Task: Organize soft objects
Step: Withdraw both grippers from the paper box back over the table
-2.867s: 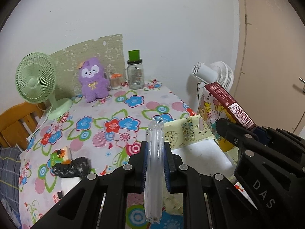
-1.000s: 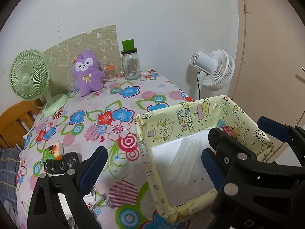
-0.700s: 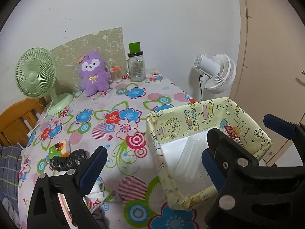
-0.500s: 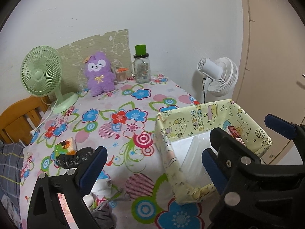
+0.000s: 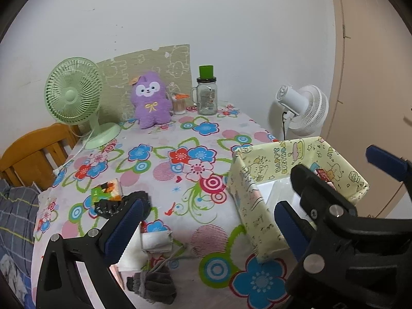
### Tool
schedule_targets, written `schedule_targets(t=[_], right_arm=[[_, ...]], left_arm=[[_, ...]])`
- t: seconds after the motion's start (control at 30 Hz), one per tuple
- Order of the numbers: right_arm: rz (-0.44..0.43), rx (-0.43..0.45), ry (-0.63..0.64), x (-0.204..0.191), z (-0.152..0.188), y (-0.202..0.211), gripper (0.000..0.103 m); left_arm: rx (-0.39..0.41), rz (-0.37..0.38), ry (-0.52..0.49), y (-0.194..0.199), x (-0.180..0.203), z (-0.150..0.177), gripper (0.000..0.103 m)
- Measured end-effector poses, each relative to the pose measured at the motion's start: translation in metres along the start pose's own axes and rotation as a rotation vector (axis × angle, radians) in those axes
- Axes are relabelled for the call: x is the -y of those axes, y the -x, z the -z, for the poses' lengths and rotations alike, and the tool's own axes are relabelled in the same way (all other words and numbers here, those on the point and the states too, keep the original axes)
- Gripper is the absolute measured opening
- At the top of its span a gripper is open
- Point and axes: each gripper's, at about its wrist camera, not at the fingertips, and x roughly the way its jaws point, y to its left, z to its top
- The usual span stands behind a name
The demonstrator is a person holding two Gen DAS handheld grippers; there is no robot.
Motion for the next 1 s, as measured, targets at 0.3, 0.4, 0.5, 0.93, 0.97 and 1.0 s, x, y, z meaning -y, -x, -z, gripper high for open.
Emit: schedule_targets(t=[0.3,0.4,0.5,0.93,0.97,1.0], right_arm=[[0.01,0.036,0.017,-0.022,0.001,0.016,0.103],[0.028,0.052,0.037,-0.032,0.001,0.021,0.103],[0.009,0.036,0.04,-0.038,0.001,0.022,0.103],[-0.078,0.01,0.072,-0.07,0.009,0.022,0.103],[-0.079,0.013,0.075,-0.072,0.009,0.022,0.103],[-0.083,0.011,0.075,-0.074,0.009,0.021,0.103]], left_arm=[[0.017,-0.022,0.02,0.015,-0.021,0.008,0.103],[0.019,-0.029,0.03,0.019,-0.028,0.011,0.103],[0.027,-0.031,0.04,0.023,-0.035,0.013,0.103],[0.032,-0.041,0.066,0.033,-0.064,0.03,0.103],[0.032,-0.045,0.066,0.033,-0.065,0.03,0.103],[0.032,-0.051,0.067,0.033,-0.068,0.032,0.103]])
